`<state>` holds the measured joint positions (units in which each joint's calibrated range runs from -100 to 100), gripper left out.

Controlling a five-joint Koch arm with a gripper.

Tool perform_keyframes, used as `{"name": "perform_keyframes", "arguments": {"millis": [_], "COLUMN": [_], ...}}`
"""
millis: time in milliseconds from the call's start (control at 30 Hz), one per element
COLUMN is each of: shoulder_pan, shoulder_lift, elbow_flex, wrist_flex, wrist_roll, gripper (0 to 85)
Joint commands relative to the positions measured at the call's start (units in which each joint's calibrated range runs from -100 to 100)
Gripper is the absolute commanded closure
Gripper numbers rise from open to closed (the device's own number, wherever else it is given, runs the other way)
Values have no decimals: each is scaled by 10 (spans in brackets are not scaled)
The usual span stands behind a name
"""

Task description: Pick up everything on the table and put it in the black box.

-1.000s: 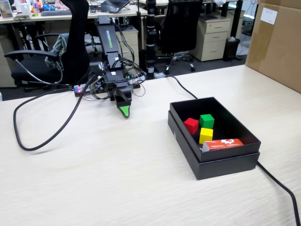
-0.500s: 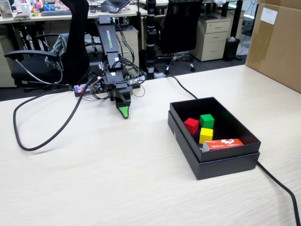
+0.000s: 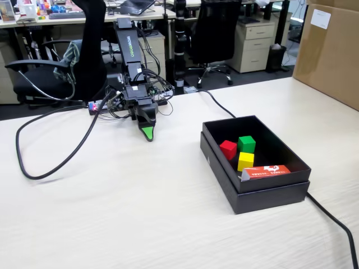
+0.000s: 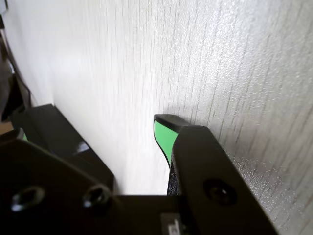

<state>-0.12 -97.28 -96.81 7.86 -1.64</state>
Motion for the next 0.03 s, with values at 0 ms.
{"name": "perform_keyframes", "arguments": {"millis": [0], "shoulder_pan": [0], "shoulder_lift": [10], "elbow_flex": [-8], "wrist_flex": [-8], "wrist_roll": [-2], "gripper": [355]}}
